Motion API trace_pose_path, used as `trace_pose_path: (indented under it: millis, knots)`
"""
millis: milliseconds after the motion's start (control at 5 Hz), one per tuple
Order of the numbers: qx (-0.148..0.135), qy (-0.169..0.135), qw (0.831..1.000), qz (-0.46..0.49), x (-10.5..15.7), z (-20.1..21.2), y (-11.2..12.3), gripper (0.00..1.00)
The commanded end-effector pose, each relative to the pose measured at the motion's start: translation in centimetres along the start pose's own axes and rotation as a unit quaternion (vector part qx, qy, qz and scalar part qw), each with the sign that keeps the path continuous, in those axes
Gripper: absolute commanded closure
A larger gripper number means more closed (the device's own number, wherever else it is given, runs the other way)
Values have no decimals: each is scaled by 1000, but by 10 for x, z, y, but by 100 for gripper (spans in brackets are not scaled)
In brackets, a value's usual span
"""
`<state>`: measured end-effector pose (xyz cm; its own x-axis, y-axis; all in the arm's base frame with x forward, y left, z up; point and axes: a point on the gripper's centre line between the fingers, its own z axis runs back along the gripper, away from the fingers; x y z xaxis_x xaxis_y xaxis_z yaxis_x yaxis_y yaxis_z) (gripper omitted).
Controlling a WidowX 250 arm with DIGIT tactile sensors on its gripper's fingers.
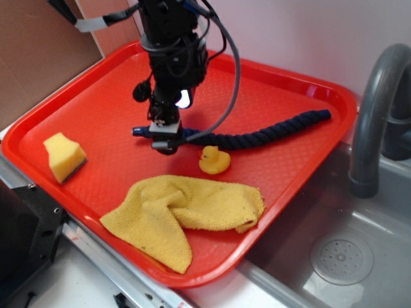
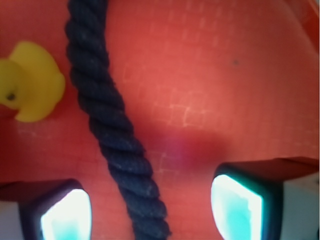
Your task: Grab the blue rope.
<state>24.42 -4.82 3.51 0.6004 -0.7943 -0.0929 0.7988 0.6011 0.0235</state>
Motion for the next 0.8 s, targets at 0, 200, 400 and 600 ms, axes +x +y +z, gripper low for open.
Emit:
trace_pose_path:
  millis: [0,200,400,600]
  knots:
    - [10,27,999,-33,2,-14,-3,0]
    - [31,47,998,-30,3,-18,-3,100]
    - [34,48,998,-34,6,-18,-4,100]
    - [29,42,998,-24,2,-19,-2,100]
